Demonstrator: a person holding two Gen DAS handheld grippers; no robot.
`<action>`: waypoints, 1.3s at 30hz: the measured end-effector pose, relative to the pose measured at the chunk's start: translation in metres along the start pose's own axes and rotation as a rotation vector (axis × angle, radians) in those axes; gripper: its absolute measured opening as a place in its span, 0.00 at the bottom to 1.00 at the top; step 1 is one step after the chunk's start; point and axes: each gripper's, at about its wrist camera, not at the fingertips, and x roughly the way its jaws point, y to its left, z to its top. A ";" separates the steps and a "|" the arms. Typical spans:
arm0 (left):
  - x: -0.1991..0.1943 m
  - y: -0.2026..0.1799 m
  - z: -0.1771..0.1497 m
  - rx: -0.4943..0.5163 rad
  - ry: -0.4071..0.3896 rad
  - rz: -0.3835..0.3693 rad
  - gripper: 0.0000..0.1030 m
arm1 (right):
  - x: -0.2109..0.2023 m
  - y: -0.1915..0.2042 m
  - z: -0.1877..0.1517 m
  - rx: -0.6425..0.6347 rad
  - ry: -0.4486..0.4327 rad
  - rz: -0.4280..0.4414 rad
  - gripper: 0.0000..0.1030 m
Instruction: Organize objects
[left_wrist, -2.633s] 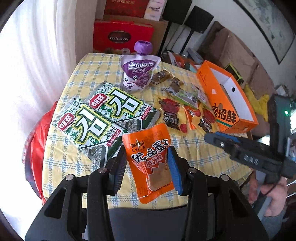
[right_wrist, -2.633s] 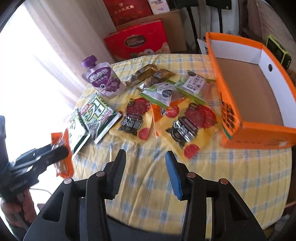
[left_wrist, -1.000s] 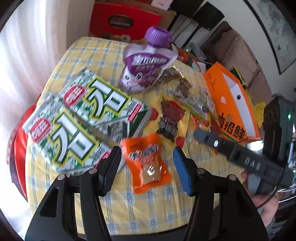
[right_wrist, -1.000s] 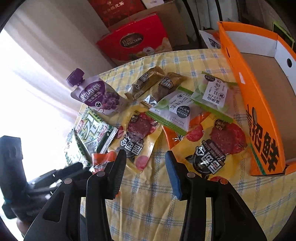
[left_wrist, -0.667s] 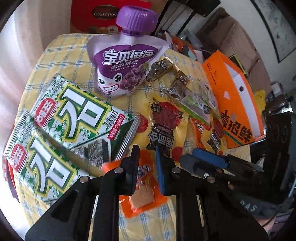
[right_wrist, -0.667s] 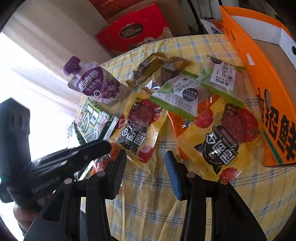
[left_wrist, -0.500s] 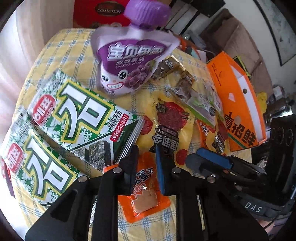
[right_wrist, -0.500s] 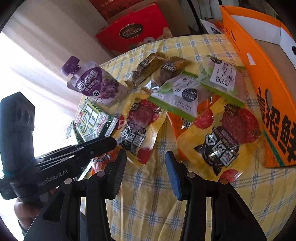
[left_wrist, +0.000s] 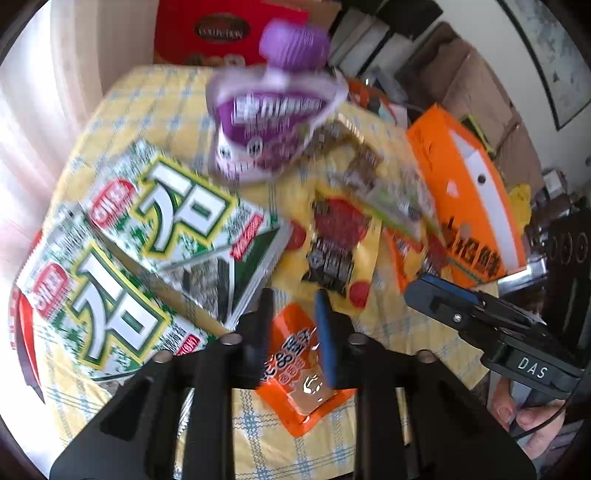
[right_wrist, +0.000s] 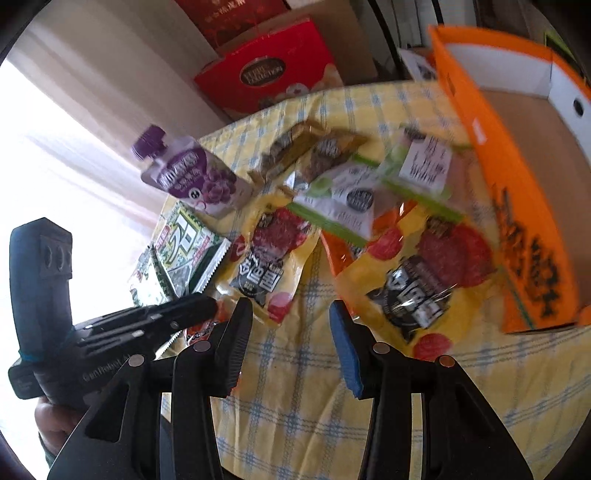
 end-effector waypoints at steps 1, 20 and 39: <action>-0.003 -0.001 0.002 -0.005 -0.015 -0.005 0.43 | -0.005 0.000 0.002 -0.003 -0.010 0.001 0.44; 0.020 -0.052 0.010 0.059 0.019 -0.047 0.60 | -0.086 -0.003 0.018 -0.051 -0.146 -0.062 0.58; 0.070 -0.087 0.009 -0.075 0.135 -0.271 0.31 | -0.120 -0.044 0.007 0.009 -0.183 -0.113 0.57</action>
